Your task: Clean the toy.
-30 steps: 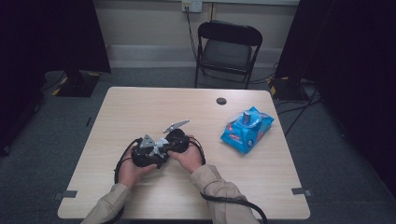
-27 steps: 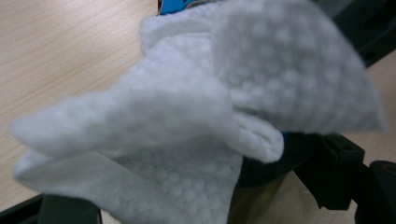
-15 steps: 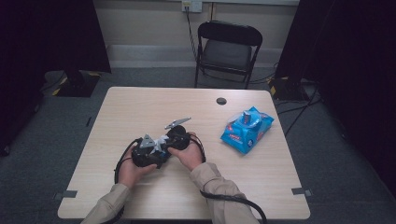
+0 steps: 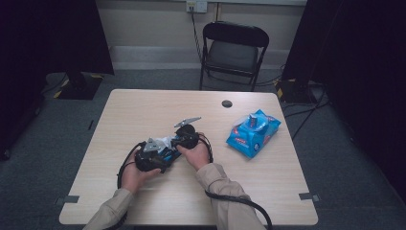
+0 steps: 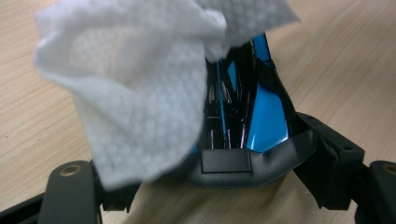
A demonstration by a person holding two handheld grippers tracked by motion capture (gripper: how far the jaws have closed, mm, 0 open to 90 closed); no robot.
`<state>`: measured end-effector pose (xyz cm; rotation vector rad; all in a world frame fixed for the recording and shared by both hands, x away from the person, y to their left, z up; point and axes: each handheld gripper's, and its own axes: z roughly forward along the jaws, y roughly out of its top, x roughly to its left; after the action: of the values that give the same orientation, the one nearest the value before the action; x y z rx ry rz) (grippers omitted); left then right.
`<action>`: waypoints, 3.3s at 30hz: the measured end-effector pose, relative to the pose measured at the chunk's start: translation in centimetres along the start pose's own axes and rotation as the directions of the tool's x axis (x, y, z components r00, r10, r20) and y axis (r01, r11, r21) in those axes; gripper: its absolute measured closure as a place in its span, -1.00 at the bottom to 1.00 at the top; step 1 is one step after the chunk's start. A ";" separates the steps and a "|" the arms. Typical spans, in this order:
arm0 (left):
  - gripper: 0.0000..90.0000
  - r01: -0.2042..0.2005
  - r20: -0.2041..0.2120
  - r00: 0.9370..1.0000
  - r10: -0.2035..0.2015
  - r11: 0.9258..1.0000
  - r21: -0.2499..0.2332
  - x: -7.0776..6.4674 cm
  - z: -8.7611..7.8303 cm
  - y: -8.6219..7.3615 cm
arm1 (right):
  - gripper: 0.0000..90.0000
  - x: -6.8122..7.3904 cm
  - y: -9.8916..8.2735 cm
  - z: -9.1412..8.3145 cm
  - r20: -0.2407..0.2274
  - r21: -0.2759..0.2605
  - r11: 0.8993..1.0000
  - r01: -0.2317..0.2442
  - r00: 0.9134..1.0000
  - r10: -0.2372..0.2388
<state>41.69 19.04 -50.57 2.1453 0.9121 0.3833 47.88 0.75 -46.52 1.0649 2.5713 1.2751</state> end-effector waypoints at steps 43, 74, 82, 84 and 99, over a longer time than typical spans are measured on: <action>-0.46 0.000 0.000 1.000 0.000 1.000 0.000 0.0 0.0 0.0 | 0.89 -5.1 -1.1 -2.5 0.130 -0.028 0.997 -0.078 0.988 0.081; -0.46 -0.001 0.000 1.000 0.001 1.000 0.000 0.0 0.0 0.0 | 0.88 1.7 -1.4 -4.3 -0.054 -0.003 0.996 0.092 0.994 -0.092; -0.46 -0.002 -0.001 1.000 0.002 1.000 0.000 0.0 0.0 0.0 | 0.88 3.4 -1.3 -2.9 -0.100 0.031 0.993 0.114 0.989 -0.110; -0.46 0.001 -0.001 1.000 -0.001 1.000 -0.002 0.0 0.0 0.0 | 0.87 3.7 -1.4 -2.2 -0.103 0.046 0.992 0.120 0.988 -0.115; -0.46 -0.010 -0.005 1.000 0.010 1.000 0.002 0.1 0.0 0.0 | 0.86 3.1 -1.4 0.0 -0.084 0.042 0.997 0.064 0.995 -0.061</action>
<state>41.72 19.09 -50.54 2.1521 0.9051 0.3928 44.81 2.06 -46.81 0.9502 2.6828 1.2784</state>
